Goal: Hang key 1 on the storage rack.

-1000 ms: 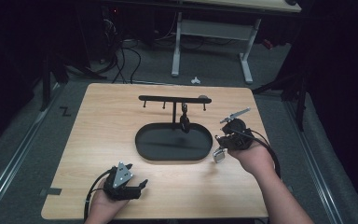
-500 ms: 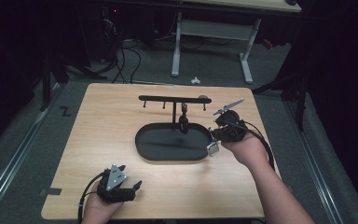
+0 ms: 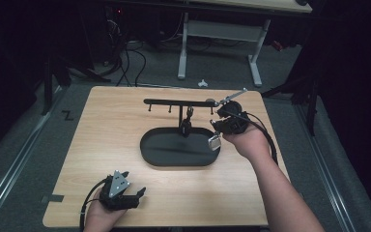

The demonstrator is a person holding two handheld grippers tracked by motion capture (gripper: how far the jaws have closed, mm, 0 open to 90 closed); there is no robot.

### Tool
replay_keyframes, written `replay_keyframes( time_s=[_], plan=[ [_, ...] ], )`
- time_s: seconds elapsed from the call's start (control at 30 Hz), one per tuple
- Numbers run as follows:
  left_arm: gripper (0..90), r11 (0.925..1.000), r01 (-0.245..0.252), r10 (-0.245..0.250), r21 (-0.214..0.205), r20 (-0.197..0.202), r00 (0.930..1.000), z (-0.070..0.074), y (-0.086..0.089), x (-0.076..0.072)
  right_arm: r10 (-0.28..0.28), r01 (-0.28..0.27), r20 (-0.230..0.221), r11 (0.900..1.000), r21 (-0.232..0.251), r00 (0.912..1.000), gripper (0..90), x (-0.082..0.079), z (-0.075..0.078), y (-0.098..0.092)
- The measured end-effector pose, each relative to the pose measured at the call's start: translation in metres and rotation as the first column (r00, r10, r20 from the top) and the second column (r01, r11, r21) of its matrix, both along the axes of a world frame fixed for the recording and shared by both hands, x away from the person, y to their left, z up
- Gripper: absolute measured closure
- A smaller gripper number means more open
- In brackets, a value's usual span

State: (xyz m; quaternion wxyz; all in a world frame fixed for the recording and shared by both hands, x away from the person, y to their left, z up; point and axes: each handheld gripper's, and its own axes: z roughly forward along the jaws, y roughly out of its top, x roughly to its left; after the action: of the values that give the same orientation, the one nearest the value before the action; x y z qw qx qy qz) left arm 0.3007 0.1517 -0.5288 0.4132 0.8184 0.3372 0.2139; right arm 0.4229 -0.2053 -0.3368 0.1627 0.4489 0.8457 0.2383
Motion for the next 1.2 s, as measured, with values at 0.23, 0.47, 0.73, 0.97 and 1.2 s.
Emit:
replay_keyframes(
  time_s=[0.23,0.47,0.73,0.97,1.2],
  plan=[
    [18.3,1.0,0.002,-0.002,-0.003,-0.001,1.0,0.001,0.001,0.0,-0.018,0.018,0.014,0.9996,0.022,0.9997,86.2,0.012,0.006,0.003],
    [18.5,1.0,0.007,-0.007,-0.003,-0.004,1.0,0.0,0.0,0.0,-0.037,0.037,0.013,0.9985,0.039,0.9992,86.2,0.02,0.004,-0.001],
    [18.8,0.9998,0.018,-0.018,0.006,-0.008,0.9998,0.001,0.0,-0.001,-0.045,0.045,0.011,0.9978,0.05,0.9989,86.0,0.025,0.005,-0.004],
    [18.9,0.9997,0.023,-0.023,0.0,-0.012,0.9997,0.0,0.0,-0.001,-0.04,0.039,0.016,0.9978,0.053,0.9991,85.7,0.028,0.004,-0.006],
    [19.0,0.9996,0.027,-0.027,-0.003,-0.012,0.9996,0.0,-0.001,-0.002,-0.058,0.057,0.026,0.9969,0.054,0.998,88.6,0.029,0.006,-0.012]
  ],
)
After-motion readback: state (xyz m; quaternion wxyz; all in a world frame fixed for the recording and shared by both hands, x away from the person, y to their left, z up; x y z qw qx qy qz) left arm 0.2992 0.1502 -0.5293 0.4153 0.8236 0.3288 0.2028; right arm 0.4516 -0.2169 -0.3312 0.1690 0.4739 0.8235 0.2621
